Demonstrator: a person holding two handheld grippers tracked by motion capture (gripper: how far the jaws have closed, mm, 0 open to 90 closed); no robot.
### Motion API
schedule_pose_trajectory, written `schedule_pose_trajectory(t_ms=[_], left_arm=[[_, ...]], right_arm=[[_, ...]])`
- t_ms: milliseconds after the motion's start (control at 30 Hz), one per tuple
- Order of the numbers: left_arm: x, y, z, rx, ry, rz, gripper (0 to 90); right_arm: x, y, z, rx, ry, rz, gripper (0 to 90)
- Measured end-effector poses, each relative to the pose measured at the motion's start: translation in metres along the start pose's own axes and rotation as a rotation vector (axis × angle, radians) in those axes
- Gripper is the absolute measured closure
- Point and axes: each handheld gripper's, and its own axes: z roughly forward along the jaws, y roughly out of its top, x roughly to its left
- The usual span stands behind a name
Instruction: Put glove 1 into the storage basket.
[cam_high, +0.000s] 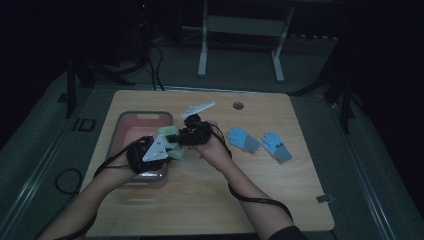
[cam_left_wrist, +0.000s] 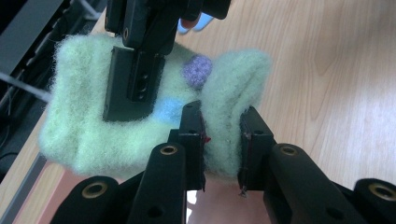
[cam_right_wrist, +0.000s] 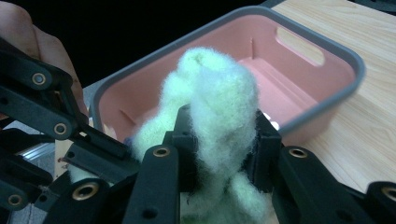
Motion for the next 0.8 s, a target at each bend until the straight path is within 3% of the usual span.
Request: schedule_pose_trajectory(t_ms=[467, 800], left_arm=[[0.008, -0.040, -0.022, 0.047, 0.027, -0.049, 75.6], [0.015, -0.065, -0.016, 0.090, 0.011, -0.071, 75.5]], right_arm=[[0.018, 0.019, 0.044, 0.011, 0.049, -0.010, 70.0], [0.020, 0.021, 0.078, 0.042, 0.067, -0.001, 70.0]])
